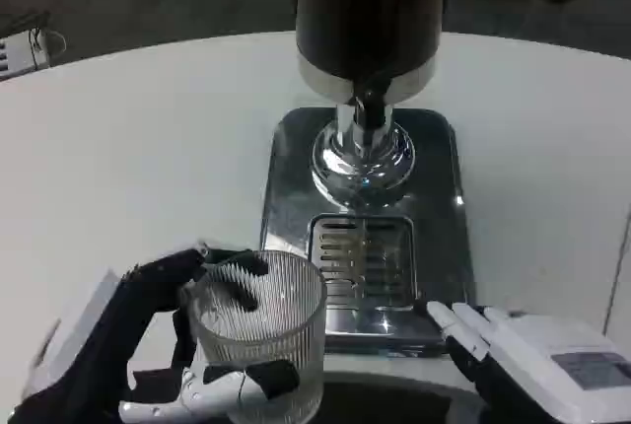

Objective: Grasp the cup under the faucet to collect the drink, then remove the cup.

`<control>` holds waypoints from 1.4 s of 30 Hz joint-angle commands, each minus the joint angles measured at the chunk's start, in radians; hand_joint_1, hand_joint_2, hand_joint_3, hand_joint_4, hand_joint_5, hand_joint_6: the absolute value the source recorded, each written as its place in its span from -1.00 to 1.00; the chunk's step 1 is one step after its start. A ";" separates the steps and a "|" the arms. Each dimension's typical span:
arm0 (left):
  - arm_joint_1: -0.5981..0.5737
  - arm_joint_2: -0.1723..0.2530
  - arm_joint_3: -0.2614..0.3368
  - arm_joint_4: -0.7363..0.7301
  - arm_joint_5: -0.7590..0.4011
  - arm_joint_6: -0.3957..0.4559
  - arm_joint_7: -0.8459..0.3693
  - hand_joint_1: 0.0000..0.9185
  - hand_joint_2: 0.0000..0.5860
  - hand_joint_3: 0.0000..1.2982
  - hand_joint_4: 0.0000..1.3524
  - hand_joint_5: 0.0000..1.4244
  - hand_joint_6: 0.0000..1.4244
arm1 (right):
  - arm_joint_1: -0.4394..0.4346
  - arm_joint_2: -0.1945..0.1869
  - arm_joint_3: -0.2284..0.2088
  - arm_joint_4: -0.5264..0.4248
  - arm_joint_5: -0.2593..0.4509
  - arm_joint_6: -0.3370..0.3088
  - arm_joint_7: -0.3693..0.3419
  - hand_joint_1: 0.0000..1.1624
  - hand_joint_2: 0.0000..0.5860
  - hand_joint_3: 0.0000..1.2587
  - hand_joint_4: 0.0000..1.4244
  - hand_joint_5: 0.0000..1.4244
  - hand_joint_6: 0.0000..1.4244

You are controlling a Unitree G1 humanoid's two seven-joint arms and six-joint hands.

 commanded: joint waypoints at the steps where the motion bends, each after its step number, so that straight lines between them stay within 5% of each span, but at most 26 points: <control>1: 0.000 0.002 -0.002 0.001 -0.002 -0.005 0.001 0.11 -1.00 0.50 0.59 0.73 -0.18 | 0.003 -0.004 0.003 -0.014 0.000 0.009 0.009 0.04 0.47 -0.99 -1.00 -1.00 -1.00; 28: -0.009 -0.013 -0.022 0.014 0.034 0.003 0.016 0.11 -1.00 0.50 0.59 0.73 -0.18 | 0.016 0.004 -0.019 -0.016 0.016 -0.011 -0.027 0.03 0.47 -0.99 -1.00 -1.00 -1.00; 42: -0.260 -0.063 -0.101 0.256 0.168 0.029 0.112 0.11 -1.00 0.50 0.59 0.73 -0.17 | 0.029 0.038 -0.078 -0.016 0.046 -0.067 -0.050 0.03 0.47 -0.99 -1.00 -1.00 -1.00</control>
